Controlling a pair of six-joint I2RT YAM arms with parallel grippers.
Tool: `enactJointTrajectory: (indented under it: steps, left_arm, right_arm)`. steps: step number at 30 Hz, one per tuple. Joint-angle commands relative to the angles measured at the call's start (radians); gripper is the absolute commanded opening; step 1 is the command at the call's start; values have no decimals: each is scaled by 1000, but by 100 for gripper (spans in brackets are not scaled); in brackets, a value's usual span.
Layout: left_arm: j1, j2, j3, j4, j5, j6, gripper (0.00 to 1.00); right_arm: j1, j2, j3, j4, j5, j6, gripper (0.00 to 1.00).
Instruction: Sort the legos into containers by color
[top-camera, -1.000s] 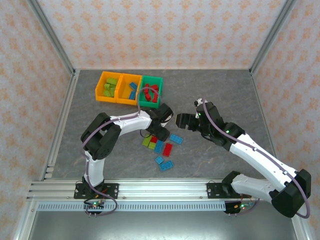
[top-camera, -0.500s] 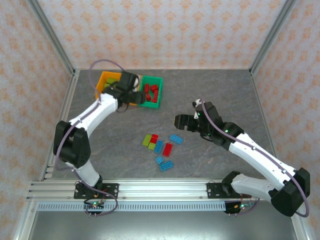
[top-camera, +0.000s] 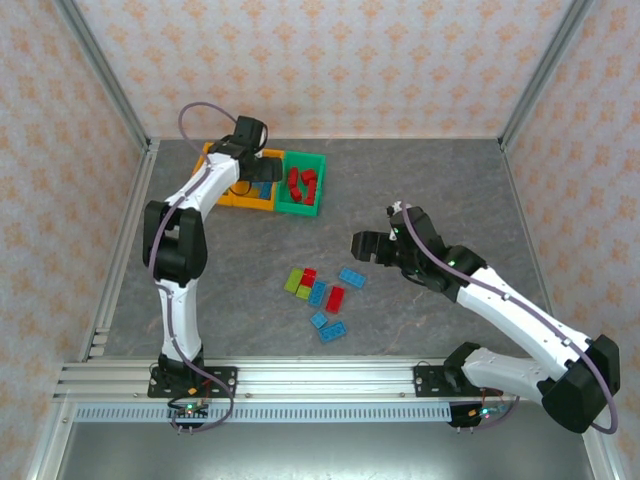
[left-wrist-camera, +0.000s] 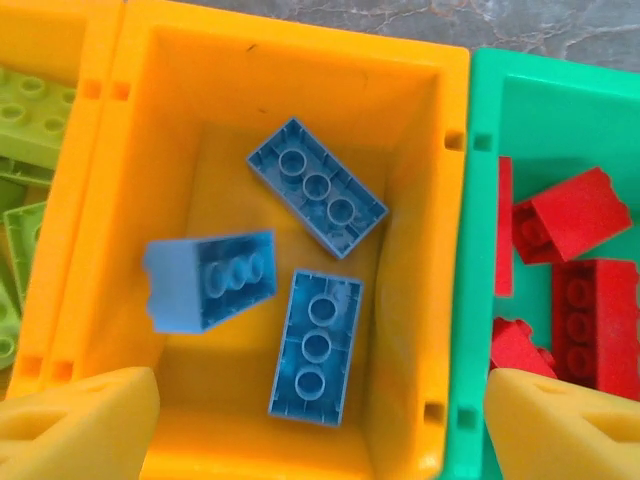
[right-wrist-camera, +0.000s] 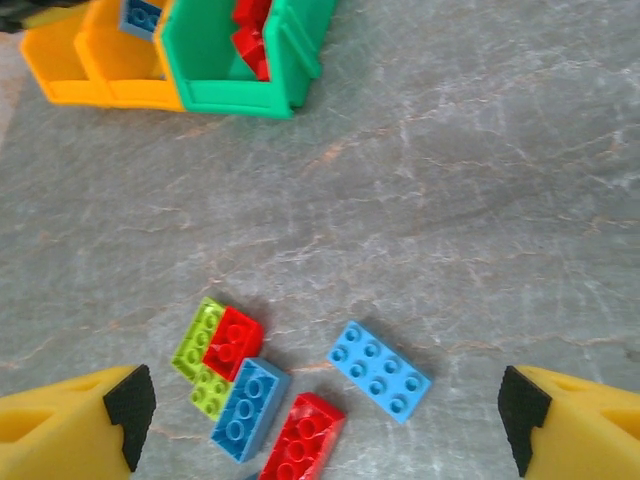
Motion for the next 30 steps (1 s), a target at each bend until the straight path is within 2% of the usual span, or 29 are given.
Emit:
enactJointTrajectory:
  steps: [1,4,6,10,13,16,18,22,26,30]
  left_arm:
    - [-15,-241,-107,36,36,-26,86]
    - [-54,-455,-277,85,93,-49,87]
    - [-108,-593,-361,70,89,-41,89]
    - [-278,-807,-430,-78,23,39,91]
    - [-391,-900,-437,-207,22,105,94]
    - [-459,-955,-429,-326,27,168,100]
    - [-477,-986,-448,-369,26,213,100]
    - [-479,-1040,-534,-359,-60,261,100]
    - [-477,-1059,-582,-320,-106,260,100]
    - [-477,-1084,-622,-306,-181,257,100]
  right_arm:
    - [-1,41,-9,-64,76,33,91]
    - [-1,124,11,-92,86,83,92]
    - [-1,213,39,-121,94,141,92]
    - [2,402,114,-162,53,301,93]
    - [20,514,153,-152,24,367,93]
    - [47,608,207,-168,18,383,94]
    - [67,663,237,-175,6,391,94]
    - [91,738,253,-183,4,418,92]
    - [96,747,224,-178,15,463,80]
    - [99,720,194,-184,77,498,66]
